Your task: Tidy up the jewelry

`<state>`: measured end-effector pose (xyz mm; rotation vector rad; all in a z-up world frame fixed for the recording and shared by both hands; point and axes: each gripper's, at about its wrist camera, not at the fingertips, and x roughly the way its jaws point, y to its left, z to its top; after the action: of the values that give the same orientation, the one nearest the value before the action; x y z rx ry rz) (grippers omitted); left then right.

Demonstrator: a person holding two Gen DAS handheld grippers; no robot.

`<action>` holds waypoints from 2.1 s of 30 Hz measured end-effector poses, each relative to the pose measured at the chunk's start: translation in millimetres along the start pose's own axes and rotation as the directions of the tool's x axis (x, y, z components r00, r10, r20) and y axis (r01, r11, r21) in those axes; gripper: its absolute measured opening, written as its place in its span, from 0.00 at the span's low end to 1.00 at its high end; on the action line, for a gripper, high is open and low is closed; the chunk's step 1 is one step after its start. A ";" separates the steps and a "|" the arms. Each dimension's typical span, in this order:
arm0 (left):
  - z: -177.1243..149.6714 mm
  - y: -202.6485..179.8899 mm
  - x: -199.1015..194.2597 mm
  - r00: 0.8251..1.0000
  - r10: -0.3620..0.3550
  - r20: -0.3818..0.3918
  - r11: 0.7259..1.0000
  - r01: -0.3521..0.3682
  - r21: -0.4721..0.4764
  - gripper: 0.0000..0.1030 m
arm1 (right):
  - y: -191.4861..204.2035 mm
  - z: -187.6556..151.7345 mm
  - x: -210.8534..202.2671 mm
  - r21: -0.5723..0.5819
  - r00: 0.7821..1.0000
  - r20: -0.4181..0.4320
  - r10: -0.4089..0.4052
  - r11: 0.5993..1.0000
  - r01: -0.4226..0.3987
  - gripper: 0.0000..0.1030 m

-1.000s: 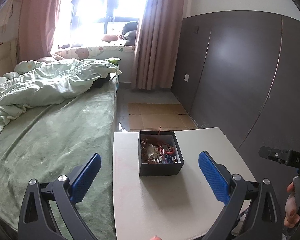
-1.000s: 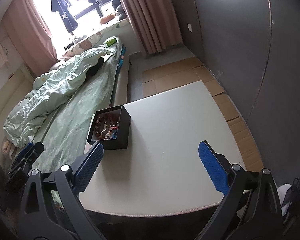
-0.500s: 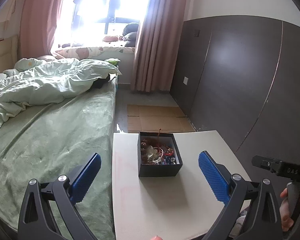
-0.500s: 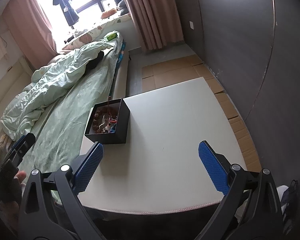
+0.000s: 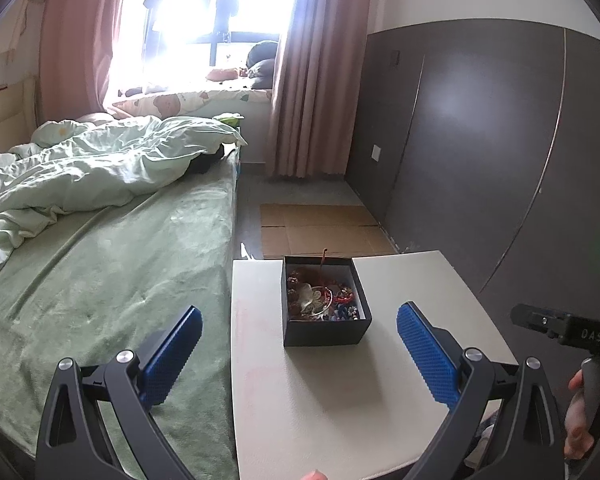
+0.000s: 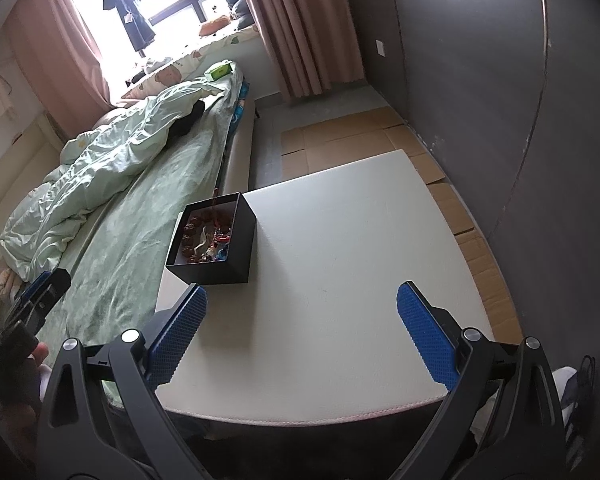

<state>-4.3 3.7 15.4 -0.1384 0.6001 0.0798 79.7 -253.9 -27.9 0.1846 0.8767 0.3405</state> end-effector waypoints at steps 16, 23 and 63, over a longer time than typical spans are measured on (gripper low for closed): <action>2.2 -3.0 -0.5 1.000 0.020 0.003 1.000 -0.020 -0.005 0.92 | -7.0 -1.3 -6.2 0.015 1.000 0.014 -0.005 1.000 0.005 0.93; 0.9 -7.4 1.5 1.000 0.018 -0.012 1.000 -0.018 0.010 0.92 | -11.4 0.6 -8.4 0.021 1.000 0.017 -0.012 1.000 0.011 0.93; 8.6 -7.8 47.0 0.998 0.018 -0.062 0.999 -0.016 0.032 0.92 | -2.9 11.9 16.4 0.008 0.999 -0.008 -0.031 0.999 0.031 0.93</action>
<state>40.1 -1.0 -3.5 -0.1053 0.6650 0.0832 99.3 -250.8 -33.1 0.1773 0.8882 0.3091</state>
